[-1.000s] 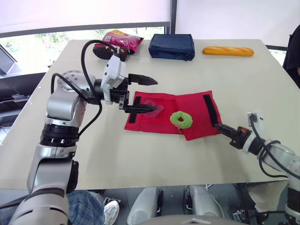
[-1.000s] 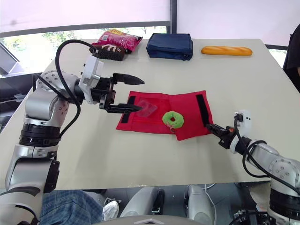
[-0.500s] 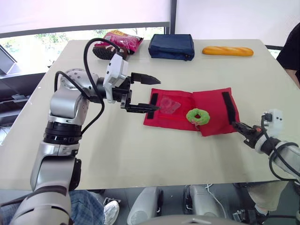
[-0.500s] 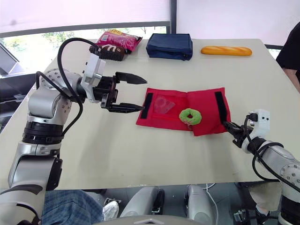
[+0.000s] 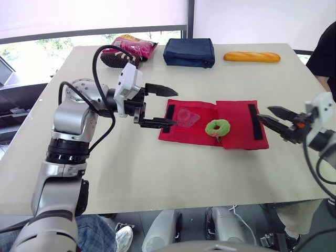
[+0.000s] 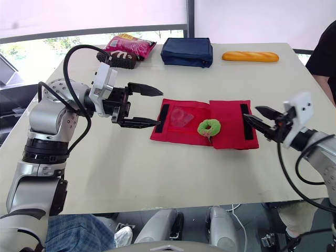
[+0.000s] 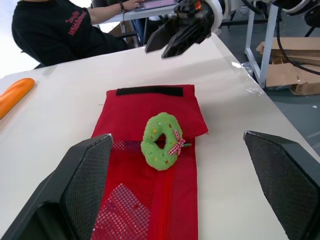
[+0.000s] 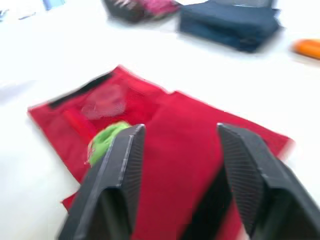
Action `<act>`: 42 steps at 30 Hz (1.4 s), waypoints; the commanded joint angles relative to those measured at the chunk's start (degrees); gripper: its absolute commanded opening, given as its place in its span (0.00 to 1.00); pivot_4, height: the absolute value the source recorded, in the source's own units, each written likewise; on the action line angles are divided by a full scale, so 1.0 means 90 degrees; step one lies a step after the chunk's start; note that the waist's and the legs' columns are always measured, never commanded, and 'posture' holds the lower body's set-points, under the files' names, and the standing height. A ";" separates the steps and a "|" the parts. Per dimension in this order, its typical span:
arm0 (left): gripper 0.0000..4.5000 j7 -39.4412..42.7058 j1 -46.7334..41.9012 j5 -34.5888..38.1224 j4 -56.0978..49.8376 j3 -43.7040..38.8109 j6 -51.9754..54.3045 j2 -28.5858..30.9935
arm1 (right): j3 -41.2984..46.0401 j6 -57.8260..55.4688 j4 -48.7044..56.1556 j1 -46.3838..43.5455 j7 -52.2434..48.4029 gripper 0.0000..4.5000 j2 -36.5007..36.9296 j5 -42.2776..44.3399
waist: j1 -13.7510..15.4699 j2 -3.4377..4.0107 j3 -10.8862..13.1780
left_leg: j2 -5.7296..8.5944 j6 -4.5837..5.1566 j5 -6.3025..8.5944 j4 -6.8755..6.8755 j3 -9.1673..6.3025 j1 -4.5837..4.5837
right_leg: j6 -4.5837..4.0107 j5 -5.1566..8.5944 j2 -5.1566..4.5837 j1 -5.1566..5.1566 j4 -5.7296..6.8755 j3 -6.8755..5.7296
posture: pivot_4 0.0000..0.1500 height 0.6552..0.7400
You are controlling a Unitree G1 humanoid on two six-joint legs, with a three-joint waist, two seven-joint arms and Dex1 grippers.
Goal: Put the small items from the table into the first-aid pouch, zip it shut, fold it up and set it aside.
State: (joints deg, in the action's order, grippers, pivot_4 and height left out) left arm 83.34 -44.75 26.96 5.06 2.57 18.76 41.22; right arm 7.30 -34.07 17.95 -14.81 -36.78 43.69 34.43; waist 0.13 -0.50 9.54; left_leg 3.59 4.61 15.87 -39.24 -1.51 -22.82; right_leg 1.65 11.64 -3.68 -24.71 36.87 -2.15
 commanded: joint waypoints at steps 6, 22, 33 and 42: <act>1.00 -0.0080 -0.0029 0.0104 -0.0246 -0.0190 0.0043 0.0105 | -0.1651 0.0739 -0.0907 -0.0916 -0.0367 0.01 -0.0461 -0.1633 | 0.0077 0.0000 0.0001 | 0.0015 0.0000 0.0000 -0.0001 -0.0002 -0.0007 | 0.0000 -0.0001 -0.0014 -0.0004 -0.0005 0.0002 | 1.00 0.99; 1.00 -0.0169 0.0116 0.0021 -0.0046 -0.0227 -0.0049 0.0143 | -0.0257 0.0017 0.0973 0.0294 -0.1008 0.01 -0.0205 -0.0260 | 0.0081 0.0000 0.0001 | 0.0018 -0.0004 -0.0001 -0.0006 -0.0012 -0.0005 | 0.0001 -0.0002 -0.0022 -0.0002 -0.0001 -0.0004 | 1.00 0.99; 1.00 -0.1626 0.0757 -0.0663 0.0795 -0.0343 -0.0082 -0.0116 | 0.1769 0.0642 0.1826 0.1964 -0.0969 0.12 -0.0322 0.0375 | 0.0088 0.0000 0.0001 | 0.0017 -0.0004 -0.0002 -0.0005 -0.0011 -0.0002 | 0.0005 -0.0004 -0.0022 -0.0001 0.0001 -0.0003 | 1.00 0.99; 1.00 -0.3891 0.1373 -0.1219 0.0543 -0.0358 0.1109 -0.0852 | 0.3028 0.0192 0.2474 0.2802 -0.1101 0.99 0.0098 0.1527 | 0.0117 -0.0003 0.0001 | 0.0018 -0.0002 0.0000 -0.0004 -0.0013 -0.0002 | 0.0007 -0.0006 -0.0030 0.0002 0.0001 -0.0004 | 1.00 0.99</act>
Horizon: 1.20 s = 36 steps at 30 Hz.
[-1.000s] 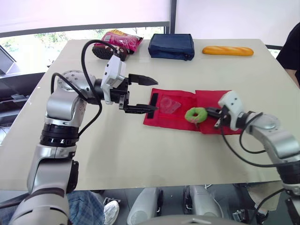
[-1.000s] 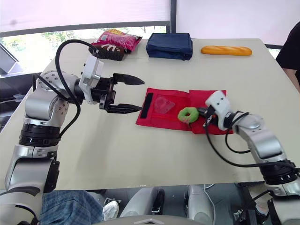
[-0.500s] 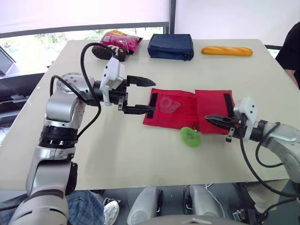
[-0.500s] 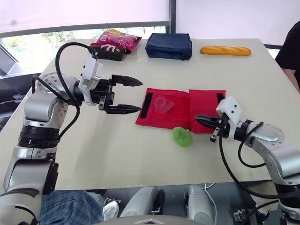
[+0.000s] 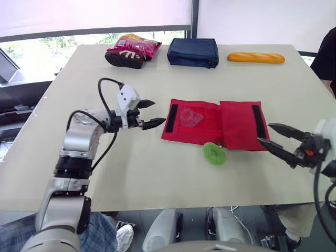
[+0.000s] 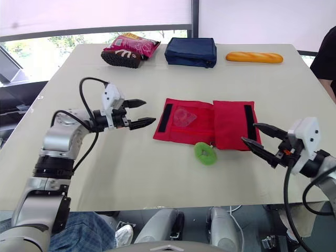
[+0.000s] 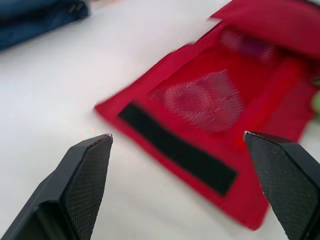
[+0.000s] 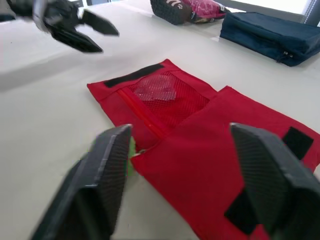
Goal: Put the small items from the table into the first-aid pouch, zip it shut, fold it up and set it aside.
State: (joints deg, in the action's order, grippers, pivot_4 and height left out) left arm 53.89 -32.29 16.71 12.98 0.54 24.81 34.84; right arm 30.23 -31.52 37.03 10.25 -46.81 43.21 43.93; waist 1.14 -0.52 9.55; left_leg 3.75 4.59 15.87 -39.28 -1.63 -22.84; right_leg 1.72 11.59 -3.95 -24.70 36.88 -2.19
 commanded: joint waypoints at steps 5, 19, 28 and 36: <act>1.00 -0.1718 0.0132 -0.0186 -0.0453 0.0011 0.1521 -0.0869 | 0.0874 -0.0149 0.0658 -0.0071 0.0177 0.99 0.0347 0.0971 | 0.0043 0.0000 -0.0004 | 0.0001 0.0000 0.0001 0.0000 -0.0001 0.0001 | 0.0002 -0.0001 -0.0004 0.0002 0.0001 -0.0003 | 1.00 0.99; 0.94 -0.2122 -0.0331 -0.0435 0.0220 0.0624 0.2682 -0.1873 | 0.0504 -0.0221 0.0980 -0.0405 0.0604 1.00 0.0765 0.1240 | 0.0298 0.0015 -0.0044 | 0.0006 0.0000 0.0000 -0.0007 -0.0003 0.0012 | 0.0009 -0.0005 -0.0010 0.0024 -0.0003 -0.0008 | 1.00 0.99; 0.16 -0.1641 -0.0427 -0.0579 0.0324 0.1021 0.2490 -0.1780 | 0.0362 -0.0061 0.1027 -0.0253 0.0503 1.00 0.0727 0.0877 | 0.0313 0.0016 -0.0050 | 0.0006 0.0001 0.0001 -0.0006 -0.0003 0.0011 | 0.0009 -0.0005 -0.0011 0.0025 -0.0006 -0.0008 | 1.00 0.99; 0.01 -0.1579 -0.0428 -0.0511 0.0367 0.0688 0.2370 -0.1691 | 0.0285 -0.0060 0.1095 -0.0049 0.0572 1.00 0.0634 0.0777 | 0.0314 0.0014 -0.0060 | 0.0006 0.0002 0.0002 -0.0006 -0.0003 0.0012 | 0.0009 -0.0005 -0.0012 0.0027 -0.0009 -0.0009 | 1.00 0.99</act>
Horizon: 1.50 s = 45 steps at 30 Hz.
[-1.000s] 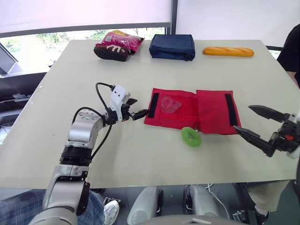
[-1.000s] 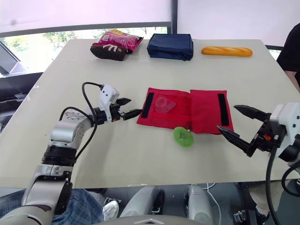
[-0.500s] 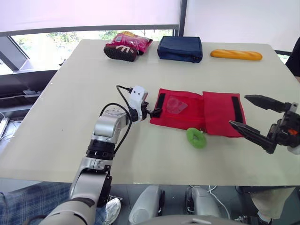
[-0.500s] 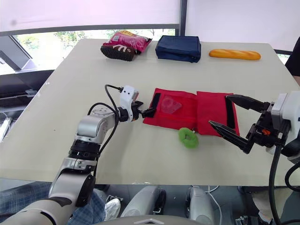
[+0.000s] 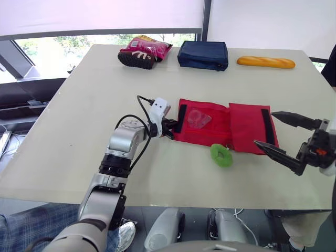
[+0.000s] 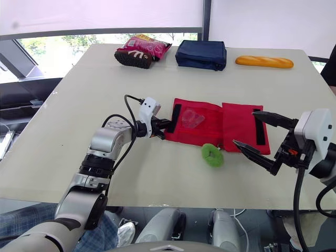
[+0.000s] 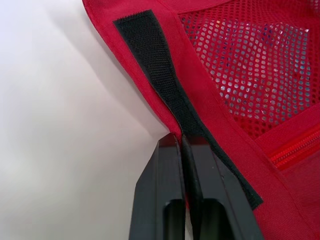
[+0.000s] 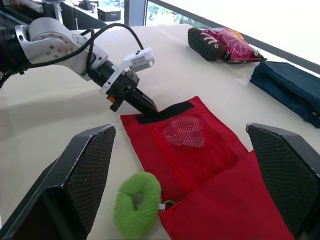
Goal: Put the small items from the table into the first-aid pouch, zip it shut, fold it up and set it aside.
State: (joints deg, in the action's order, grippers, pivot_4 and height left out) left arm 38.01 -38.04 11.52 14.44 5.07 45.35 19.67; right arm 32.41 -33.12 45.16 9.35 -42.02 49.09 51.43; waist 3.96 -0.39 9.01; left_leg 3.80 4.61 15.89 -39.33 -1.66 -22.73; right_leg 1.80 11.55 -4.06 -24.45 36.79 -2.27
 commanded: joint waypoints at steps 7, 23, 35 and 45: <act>0.01 0.1519 0.0476 0.0456 -0.0508 0.0018 -0.0053 0.1166 | -0.0004 0.0158 0.0090 0.0009 -0.0027 1.00 -0.0032 -0.0044 | -0.0154 -0.0002 0.0002 | -0.0006 -0.0001 0.0000 0.0007 0.0002 -0.0003 | -0.0003 0.0001 0.0004 -0.0009 0.0000 0.0000 | 1.00 0.99; 0.01 0.3494 -0.0734 0.0458 0.1575 -0.0247 -0.1291 0.2908 | -0.0744 0.0291 -0.0449 -0.0562 -0.0264 1.00 0.0060 -0.0546 | -0.0249 -0.0033 0.0023 | -0.0006 0.0001 0.0001 0.0012 0.0004 -0.0017 | -0.0003 0.0001 0.0002 -0.0025 -0.0006 0.0000 | 1.00 0.99; 0.00 0.4508 -0.1534 0.2172 0.0574 -0.0834 -0.0112 0.2106 | -0.1984 0.0837 -0.2197 -0.2022 -0.0861 0.54 -0.0314 -0.1339 | -0.0205 -0.0048 0.0035 | -0.0003 0.0001 0.0000 0.0001 0.0003 -0.0025 | -0.0003 0.0000 0.0004 -0.0027 -0.0004 -0.0003 | 1.00 0.99; 0.00 0.4364 -0.2142 0.2494 0.0923 -0.0822 0.0224 0.1236 | -0.2967 0.1783 -0.3945 -0.2767 -0.1511 0.01 -0.0880 -0.2359 | -0.0344 -0.0049 0.0037 | -0.0003 -0.0001 -0.0002 -0.0002 0.0007 -0.0018 | -0.0003 -0.0001 0.0010 -0.0026 0.0007 -0.0001 | 1.00 0.99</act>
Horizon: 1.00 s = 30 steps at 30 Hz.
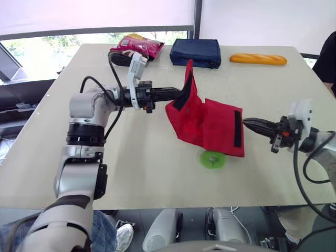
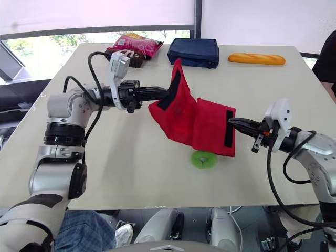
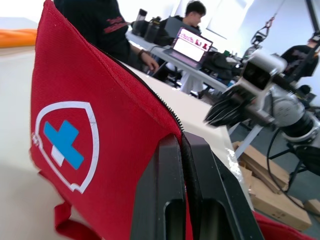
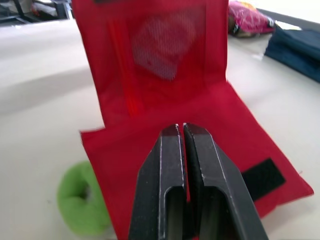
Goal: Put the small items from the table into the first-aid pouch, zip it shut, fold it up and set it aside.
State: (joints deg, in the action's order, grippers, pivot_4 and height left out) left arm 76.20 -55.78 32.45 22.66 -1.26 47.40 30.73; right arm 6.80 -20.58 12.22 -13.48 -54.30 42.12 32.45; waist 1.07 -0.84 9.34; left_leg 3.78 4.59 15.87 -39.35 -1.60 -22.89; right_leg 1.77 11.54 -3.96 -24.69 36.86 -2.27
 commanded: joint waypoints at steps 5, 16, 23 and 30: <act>0.00 0.0256 -0.0190 0.0097 0.0153 -0.0034 -0.0066 0.0005 | -0.0592 0.1024 -0.1438 -0.0715 -0.0291 0.01 -0.0678 -0.0830 | -0.0077 0.0007 0.0004 | -0.0001 -0.0006 -0.0003 0.0003 0.0000 0.0003 | -0.0002 -0.0001 0.0006 -0.0006 0.0004 0.0005 | 1.00 0.99; 0.00 -0.0111 -0.0385 0.0668 -0.0038 -0.0341 0.0470 -0.0770 | -0.1575 0.1598 -0.3011 -0.1104 -0.0169 0.01 -0.1289 -0.2247 | -0.0034 0.0009 0.0005 | 0.0005 -0.0009 -0.0004 -0.0004 -0.0004 0.0005 | -0.0005 -0.0005 0.0003 -0.0001 0.0004 0.0007 | 1.00 0.99; 0.00 -0.0837 -0.0462 0.1183 -0.0394 -0.0424 0.0861 -0.1841 | -0.1709 0.1525 -0.3093 -0.1238 0.0038 0.01 -0.1472 -0.2508 | -0.0110 0.0010 0.0004 | 0.0002 -0.0018 -0.0009 -0.0001 -0.0004 0.0015 | -0.0008 -0.0007 0.0006 -0.0001 0.0014 0.0009 | 1.00 0.99; 0.00 -0.1353 -0.0146 0.0272 -0.0289 0.0711 0.0424 -0.2457 | -0.1673 0.1523 -0.3004 -0.1243 0.0167 0.01 -0.1618 -0.2607 | -0.0185 0.0011 0.0003 | 0.0002 -0.0020 -0.0010 0.0004 -0.0003 0.0018 | -0.0010 -0.0009 0.0008 -0.0001 0.0016 0.0011 | 1.00 0.99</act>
State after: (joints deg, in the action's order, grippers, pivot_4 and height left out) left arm 64.38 -57.46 37.12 21.83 2.33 53.77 9.40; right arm -7.03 -5.62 -13.62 -25.65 -53.82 27.80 10.84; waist -0.60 -0.74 9.37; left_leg 3.79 4.41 15.77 -39.30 -1.62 -22.71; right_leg 1.67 11.46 -3.89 -24.70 37.00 -2.16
